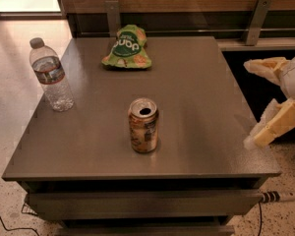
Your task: Move orange can near green rice chip bag
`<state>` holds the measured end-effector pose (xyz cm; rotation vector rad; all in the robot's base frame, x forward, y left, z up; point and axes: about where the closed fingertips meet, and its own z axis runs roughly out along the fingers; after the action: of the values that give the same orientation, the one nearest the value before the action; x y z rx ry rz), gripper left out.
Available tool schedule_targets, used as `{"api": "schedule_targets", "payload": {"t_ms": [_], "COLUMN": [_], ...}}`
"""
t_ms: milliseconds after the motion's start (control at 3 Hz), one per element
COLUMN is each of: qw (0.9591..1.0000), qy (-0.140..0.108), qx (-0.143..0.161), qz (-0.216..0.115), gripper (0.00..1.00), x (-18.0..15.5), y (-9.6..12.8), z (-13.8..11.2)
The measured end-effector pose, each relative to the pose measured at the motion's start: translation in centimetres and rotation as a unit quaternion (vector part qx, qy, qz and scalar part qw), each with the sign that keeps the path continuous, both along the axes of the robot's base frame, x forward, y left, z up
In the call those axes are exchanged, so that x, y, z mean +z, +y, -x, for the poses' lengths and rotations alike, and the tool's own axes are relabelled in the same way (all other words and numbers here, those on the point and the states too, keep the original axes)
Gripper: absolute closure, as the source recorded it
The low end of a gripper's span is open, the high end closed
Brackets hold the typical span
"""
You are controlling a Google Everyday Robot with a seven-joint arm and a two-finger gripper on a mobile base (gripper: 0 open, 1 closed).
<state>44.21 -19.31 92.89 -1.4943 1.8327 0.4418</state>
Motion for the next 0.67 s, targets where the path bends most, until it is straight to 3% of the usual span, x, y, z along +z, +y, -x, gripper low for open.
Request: {"api": "schedule_targets", "payload": {"t_ms": [333,667], "qw": [0.9945,0.9839], "qy": [-0.021,-0.03], "qx": [0.032,0.06], "qz": [-0.097,-0.166], "gripper": [0.0,0.0], "x": [-0.4,-0.1], "y": [1.6,3.4], "z": [-0.2,-0.4]}}
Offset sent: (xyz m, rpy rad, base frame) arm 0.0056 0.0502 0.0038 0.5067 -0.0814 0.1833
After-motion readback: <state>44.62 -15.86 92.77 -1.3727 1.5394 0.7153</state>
